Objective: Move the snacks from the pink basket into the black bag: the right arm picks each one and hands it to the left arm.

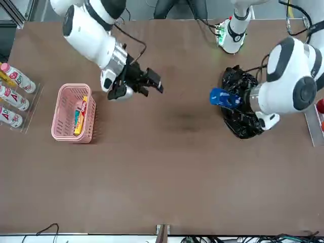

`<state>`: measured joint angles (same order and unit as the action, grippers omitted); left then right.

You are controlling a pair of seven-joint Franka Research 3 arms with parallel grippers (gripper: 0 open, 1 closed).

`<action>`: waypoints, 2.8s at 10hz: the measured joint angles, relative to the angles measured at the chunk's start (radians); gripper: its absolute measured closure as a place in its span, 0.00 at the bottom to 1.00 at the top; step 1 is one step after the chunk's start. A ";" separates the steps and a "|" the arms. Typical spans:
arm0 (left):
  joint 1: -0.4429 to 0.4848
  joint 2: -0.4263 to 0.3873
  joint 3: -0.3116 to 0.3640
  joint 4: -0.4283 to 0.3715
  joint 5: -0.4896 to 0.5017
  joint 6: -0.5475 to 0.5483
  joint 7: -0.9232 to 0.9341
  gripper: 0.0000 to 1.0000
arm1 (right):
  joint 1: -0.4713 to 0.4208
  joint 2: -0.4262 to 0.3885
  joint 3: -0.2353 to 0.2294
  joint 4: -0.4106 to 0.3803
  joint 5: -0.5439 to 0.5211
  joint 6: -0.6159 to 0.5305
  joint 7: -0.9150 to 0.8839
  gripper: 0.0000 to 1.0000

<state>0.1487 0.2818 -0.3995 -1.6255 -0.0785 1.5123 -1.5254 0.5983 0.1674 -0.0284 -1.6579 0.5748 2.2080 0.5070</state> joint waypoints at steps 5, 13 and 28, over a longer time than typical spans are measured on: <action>0.133 -0.040 -0.001 -0.352 0.194 0.239 0.133 0.50 | -0.128 -0.008 -0.005 -0.005 -0.305 -0.224 -0.132 0.00; 0.249 -0.075 -0.001 -0.606 0.355 0.515 0.157 0.45 | -0.337 -0.138 -0.008 -0.282 -0.536 -0.268 -0.253 0.00; 0.248 -0.139 -0.017 -0.097 0.191 0.105 0.867 0.00 | -0.579 -0.242 -0.007 -0.761 -0.518 0.243 -0.536 0.00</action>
<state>0.3972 0.1430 -0.4167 -1.7223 0.1128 1.6177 -0.6582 0.0193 -0.0744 -0.0354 -2.4187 0.0569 2.4511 -0.0287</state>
